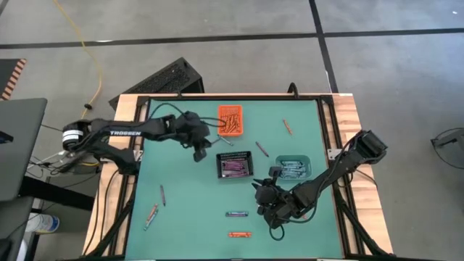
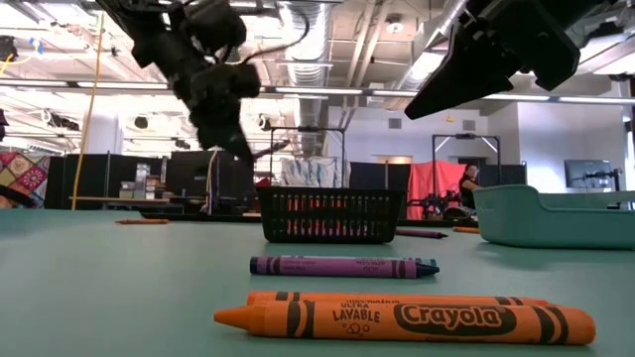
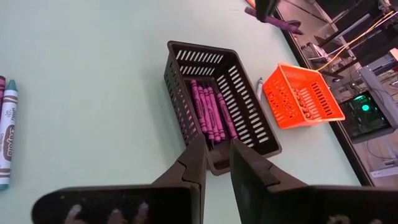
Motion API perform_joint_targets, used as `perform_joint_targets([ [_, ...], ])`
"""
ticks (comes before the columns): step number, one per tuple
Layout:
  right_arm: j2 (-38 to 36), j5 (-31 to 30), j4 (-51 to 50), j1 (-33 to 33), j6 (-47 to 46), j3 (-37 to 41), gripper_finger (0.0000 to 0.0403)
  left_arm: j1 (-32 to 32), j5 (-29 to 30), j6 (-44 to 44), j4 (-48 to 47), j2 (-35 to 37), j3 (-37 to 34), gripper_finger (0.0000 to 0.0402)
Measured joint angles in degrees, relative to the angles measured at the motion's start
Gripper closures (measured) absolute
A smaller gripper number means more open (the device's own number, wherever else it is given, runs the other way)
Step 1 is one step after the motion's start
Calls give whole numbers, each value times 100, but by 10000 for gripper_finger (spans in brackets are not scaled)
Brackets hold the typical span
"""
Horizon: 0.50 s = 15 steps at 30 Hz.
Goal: Sort crayons
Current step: Put the violet crayon into the green bin
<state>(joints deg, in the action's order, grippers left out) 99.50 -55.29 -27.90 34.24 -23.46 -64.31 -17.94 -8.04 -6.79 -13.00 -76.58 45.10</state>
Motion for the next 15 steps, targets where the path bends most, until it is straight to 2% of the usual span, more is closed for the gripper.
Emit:
perform_joint_targets([
  [8, 0, -1, 24, -4, 0, 0, 331, 710, 31, -204, 1136, -31, 2, 387],
  [15, -2, -2, 20, -11, 0, 0, 331, 1146, 23, -406, 1569, -146, 9, 387],
])
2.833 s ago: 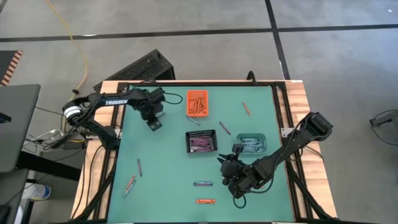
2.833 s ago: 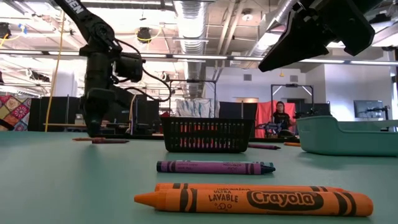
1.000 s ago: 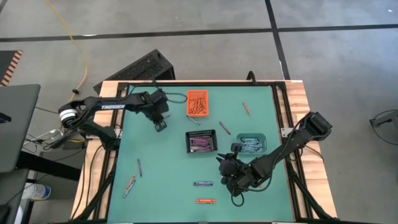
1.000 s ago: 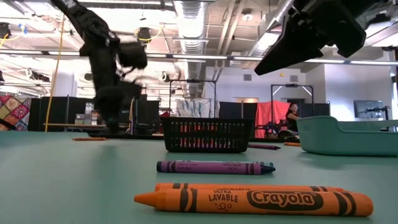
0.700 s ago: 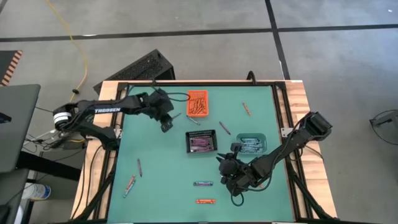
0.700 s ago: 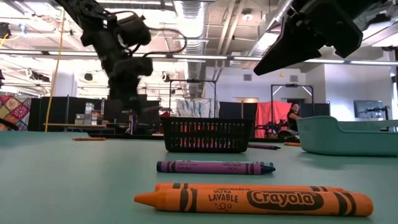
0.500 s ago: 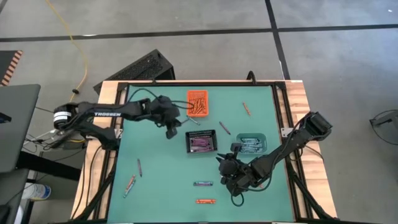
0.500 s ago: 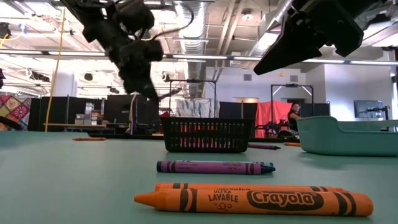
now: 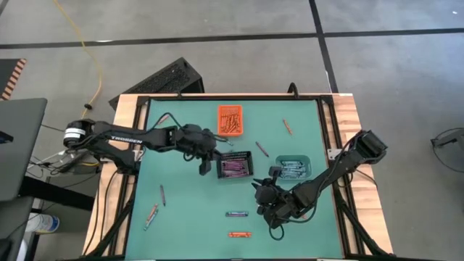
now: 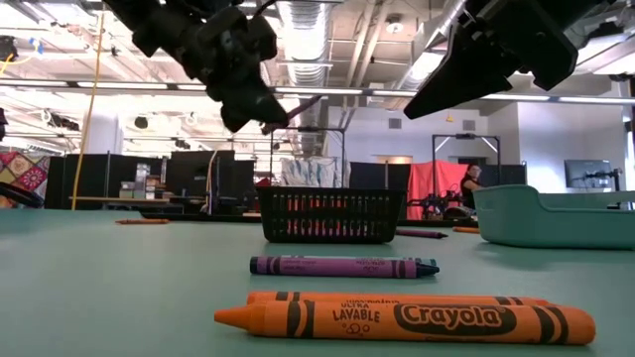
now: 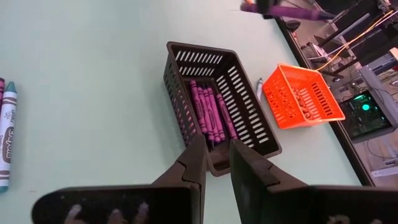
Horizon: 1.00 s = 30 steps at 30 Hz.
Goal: Sort crayons
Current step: Put the violet crayon into the green bin
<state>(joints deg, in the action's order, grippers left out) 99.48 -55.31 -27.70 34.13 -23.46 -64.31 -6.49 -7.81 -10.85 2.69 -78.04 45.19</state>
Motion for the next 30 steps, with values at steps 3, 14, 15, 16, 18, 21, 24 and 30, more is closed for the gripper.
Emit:
perform_joint_targets([
  [3, 0, -2, 8, -6, 0, 0, 331, 169, 12, -24, 312, -152, 15, 387],
  [14, -2, -9, 32, -17, 15, -2, 331, 389, -131, -190, 555, -1169, 295, 387],
  [15, -2, -7, 30, -17, 17, -2, 331, 389, -173, -167, 584, -1272, 382, 387],
  [16, -1, -9, 29, -17, 15, -2, 331, 389, -230, -112, 558, -1364, 469, 387],
  [18, -2, -9, 19, -16, 15, -2, 331, 389, -244, 10, 300, -1541, 693, 387],
  [21, -2, -9, 2, -17, 15, -2, 331, 386, -35, 10, -528, -1838, 1177, 387],
  [24, -2, -8, -14, -17, 15, -2, 331, 378, 62, -13, -1425, -2140, 1706, 386],
  [30, -2, -8, -33, -17, 13, -2, 331, 487, 394, 159, -2178, -2509, 2286, 357],
])
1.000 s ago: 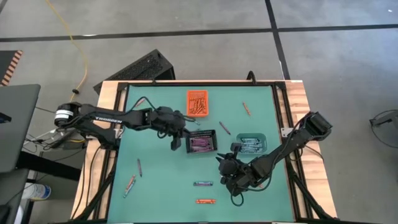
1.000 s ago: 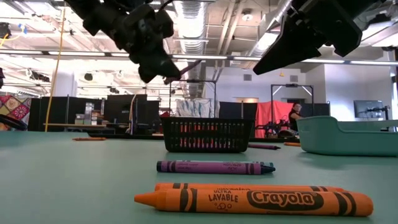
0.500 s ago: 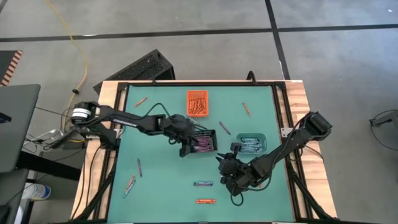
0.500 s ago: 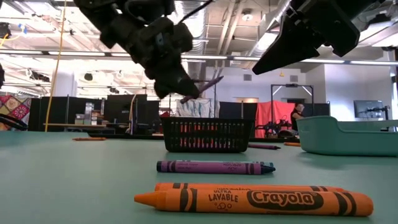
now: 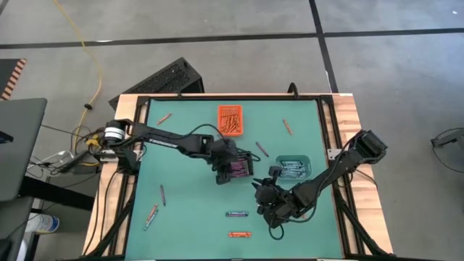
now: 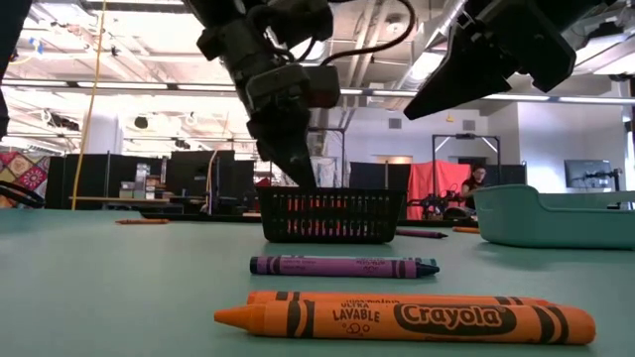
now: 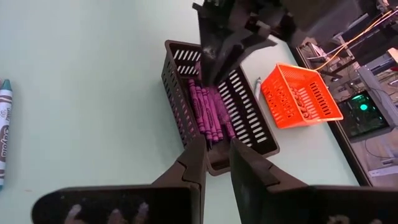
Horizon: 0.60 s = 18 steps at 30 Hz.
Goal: Sort crayons
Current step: Put the violet crayon into the green bin, then put the orange crayon into the orange bin
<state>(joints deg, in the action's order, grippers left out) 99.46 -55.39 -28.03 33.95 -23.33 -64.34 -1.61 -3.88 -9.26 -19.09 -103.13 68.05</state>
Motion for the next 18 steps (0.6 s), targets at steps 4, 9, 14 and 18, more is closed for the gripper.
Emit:
perform_joint_targets([
  [4, 0, 2, -9, 0, 0, 0, 331, 15, 218, 56, -150, -5, 187, 322],
  [9, 0, 0, -33, 2, 0, 0, 331, 16, 181, 217, -775, -7, 557, 290],
  [14, 0, 1, -31, 9, -1, 0, 331, 16, 746, 419, -2594, 58, 1160, 283],
  [18, 2, 4, -12, 11, -16, 0, 331, -80, 1571, 519, -3403, 500, 1081, 286],
])
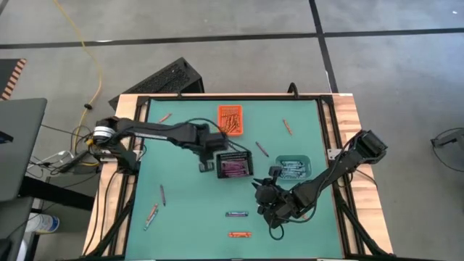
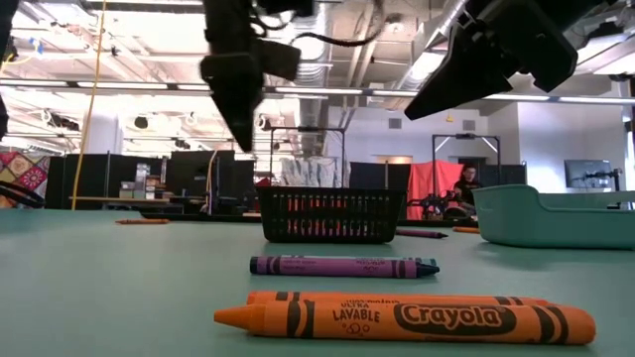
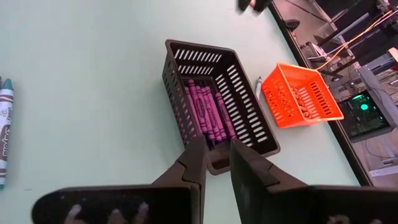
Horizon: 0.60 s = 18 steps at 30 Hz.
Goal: Sort crayons
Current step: Put the orange crayon into the orange bin
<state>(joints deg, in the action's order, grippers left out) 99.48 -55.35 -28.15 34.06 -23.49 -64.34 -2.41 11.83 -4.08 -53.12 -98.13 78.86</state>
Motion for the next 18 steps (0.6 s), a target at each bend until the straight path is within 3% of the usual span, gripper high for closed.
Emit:
perform_joint_targets([
  [10, -2, 291, 63, 2, -15, 0, 331, -1134, 335, -558, -84, 1482, -1276, 287],
  [18, -2, 290, 86, -49, 0, 0, 331, -2786, 441, -560, 172, 1637, -2280, 287],
])
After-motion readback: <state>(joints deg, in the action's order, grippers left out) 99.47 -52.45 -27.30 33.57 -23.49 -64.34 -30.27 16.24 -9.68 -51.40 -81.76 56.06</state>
